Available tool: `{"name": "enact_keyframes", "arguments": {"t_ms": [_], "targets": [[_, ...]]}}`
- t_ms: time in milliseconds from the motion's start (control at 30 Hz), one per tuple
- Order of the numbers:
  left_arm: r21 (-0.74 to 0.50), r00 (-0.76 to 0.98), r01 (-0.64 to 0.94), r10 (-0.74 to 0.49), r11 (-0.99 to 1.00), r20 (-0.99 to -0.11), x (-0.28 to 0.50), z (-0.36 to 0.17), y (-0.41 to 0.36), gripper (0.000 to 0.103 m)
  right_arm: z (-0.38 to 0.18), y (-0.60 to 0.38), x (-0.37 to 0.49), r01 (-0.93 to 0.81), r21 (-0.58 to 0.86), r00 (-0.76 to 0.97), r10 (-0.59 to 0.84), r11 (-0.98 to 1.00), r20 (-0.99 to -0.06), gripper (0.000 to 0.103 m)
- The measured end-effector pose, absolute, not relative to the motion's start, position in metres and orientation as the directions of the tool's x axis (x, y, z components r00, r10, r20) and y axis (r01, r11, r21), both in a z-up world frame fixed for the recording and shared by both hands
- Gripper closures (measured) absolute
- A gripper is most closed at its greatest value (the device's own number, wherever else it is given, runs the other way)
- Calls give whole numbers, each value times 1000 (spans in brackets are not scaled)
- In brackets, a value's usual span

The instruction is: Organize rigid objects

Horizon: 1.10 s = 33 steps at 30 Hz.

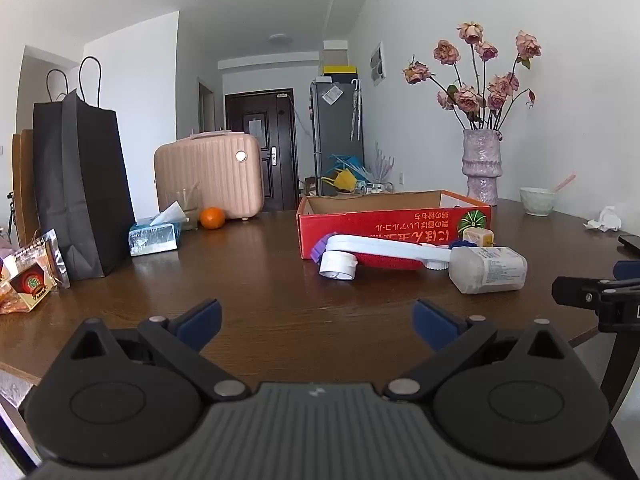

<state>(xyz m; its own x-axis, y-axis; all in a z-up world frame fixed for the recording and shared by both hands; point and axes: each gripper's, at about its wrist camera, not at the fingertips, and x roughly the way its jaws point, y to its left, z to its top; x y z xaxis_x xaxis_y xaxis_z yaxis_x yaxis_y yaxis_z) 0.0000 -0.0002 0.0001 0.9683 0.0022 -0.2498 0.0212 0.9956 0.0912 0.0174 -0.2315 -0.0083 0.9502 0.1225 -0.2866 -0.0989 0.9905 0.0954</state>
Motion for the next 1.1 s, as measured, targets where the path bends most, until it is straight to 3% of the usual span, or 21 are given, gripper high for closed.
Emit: {"name": "enact_keyframes", "arguments": {"t_ms": [100,133,1100], "targets": [[95,968,27,-3,995,-252,-2,0,-3,0,-8,-230,15,-102,95,951,125,990,-284,0],[42,962,24,-12,999,-272,1,1,3,0,-8,-228,14,-104,92,951,126,990,-283,0],[79,966,43,-21,996,-259,2,4,-4,0,-6,-232,20,-91,96,946,117,991,-301,0]]}}
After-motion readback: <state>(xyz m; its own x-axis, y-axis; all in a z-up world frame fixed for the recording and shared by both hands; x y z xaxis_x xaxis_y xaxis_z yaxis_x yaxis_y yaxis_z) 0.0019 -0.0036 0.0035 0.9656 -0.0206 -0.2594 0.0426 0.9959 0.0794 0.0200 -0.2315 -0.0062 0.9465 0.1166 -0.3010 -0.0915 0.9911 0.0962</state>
